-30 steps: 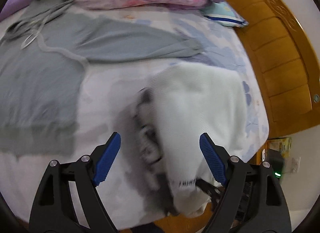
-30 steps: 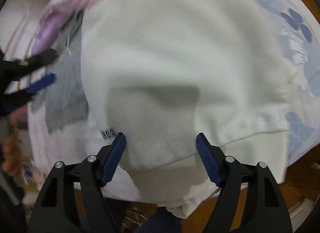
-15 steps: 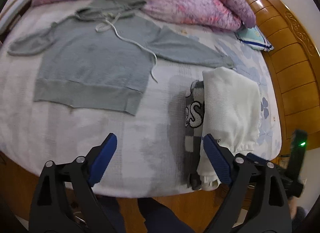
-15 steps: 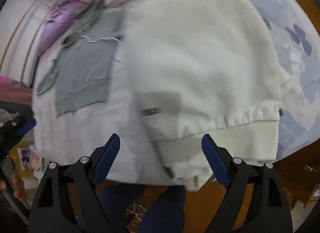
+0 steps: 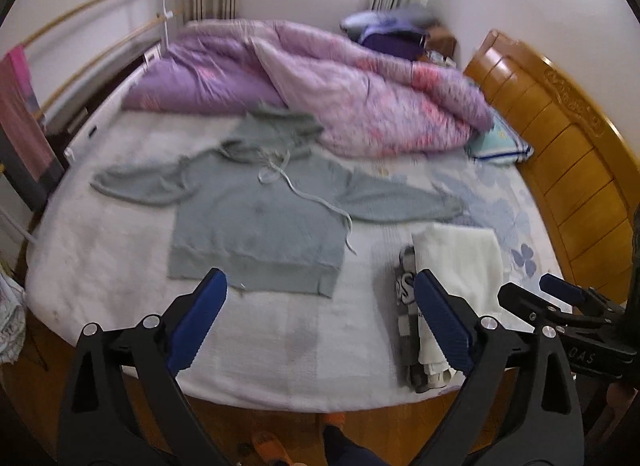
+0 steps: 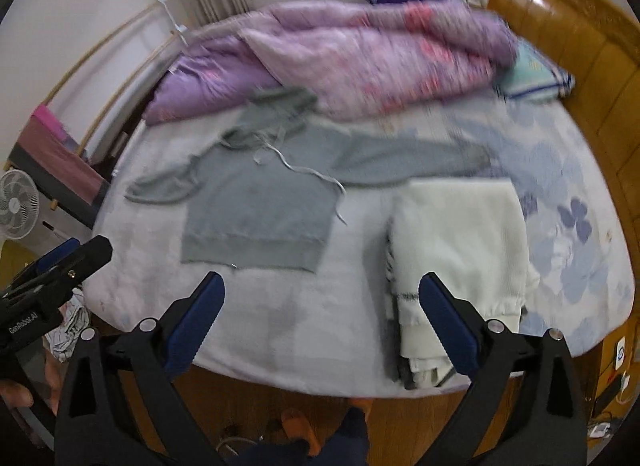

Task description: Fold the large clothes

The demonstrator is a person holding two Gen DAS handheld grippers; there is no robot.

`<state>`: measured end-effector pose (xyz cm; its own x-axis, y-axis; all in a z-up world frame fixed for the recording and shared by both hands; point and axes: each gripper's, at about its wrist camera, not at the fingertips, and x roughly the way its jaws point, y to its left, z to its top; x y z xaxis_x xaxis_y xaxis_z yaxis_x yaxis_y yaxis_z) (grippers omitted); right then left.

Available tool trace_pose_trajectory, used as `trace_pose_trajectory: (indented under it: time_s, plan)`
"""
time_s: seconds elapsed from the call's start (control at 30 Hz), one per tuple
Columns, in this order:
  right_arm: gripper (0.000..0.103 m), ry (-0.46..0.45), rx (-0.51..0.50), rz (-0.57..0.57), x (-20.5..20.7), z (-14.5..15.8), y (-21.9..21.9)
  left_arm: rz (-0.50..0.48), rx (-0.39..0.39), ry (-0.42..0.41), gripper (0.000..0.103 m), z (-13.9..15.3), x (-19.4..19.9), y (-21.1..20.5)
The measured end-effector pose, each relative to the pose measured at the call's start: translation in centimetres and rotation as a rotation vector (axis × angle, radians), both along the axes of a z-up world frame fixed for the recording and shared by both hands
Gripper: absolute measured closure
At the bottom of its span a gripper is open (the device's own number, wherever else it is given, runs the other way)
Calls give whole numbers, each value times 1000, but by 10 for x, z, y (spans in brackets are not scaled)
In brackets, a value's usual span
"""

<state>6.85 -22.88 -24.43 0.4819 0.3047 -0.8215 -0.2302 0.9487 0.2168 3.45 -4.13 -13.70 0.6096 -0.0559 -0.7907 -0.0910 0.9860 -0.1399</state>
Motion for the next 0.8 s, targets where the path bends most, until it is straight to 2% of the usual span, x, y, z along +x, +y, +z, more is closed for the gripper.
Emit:
trace_pose_trajectory:
  time_s: [0.23, 0.43, 0.57, 0.67, 0.8]
  plan:
    - [8, -120, 24, -21, -59, 67, 31, 10, 32, -102, 6, 64, -61, 34]
    - [8, -230, 4, -34, -102, 121, 46, -3, 48, -195, 5, 116, -104, 53]
    - [8, -316, 13, -46, -131, 158, 51, 9, 101, -253, 5, 151, -130, 61]
    - [8, -382, 2, -61, -149, 180, 53, -4, 135, -307, 5, 173, -146, 60]
    - [8, -462, -10, -89, -166, 200, 51, -24, 122, -363, 5, 198, -161, 61]
